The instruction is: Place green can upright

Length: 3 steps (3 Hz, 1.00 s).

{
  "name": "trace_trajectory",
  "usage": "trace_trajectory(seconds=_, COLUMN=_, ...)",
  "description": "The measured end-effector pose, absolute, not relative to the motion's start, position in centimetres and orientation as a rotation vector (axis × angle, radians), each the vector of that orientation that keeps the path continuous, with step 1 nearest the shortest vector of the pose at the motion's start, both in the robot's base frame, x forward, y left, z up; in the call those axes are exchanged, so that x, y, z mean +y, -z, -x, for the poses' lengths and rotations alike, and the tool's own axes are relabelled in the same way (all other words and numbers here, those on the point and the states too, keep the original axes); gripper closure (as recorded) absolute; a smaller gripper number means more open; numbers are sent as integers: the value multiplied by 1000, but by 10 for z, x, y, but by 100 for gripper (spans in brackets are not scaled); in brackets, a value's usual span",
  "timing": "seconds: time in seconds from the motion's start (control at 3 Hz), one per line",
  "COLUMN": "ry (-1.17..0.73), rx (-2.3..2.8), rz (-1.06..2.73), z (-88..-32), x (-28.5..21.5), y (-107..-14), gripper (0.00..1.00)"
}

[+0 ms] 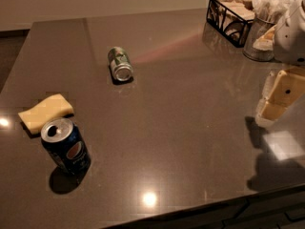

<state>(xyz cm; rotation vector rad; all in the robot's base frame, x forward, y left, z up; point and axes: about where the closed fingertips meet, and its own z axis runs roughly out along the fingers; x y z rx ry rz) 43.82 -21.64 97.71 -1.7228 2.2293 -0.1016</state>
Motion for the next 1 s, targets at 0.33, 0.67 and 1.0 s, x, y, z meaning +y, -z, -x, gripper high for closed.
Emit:
trace_trajectory(seconds=0.33, ry=84, rx=2235, rz=1708, z=-452, x=-204, y=-977, gripper=0)
trace_trajectory(seconds=0.67, ry=83, rx=2234, rz=1705, z=-453, x=-203, y=-978, gripper=0)
trace_trajectory(seconds=1.0, ry=53, rx=2244, rz=1695, z=-458, x=-197, y=-978, gripper=0)
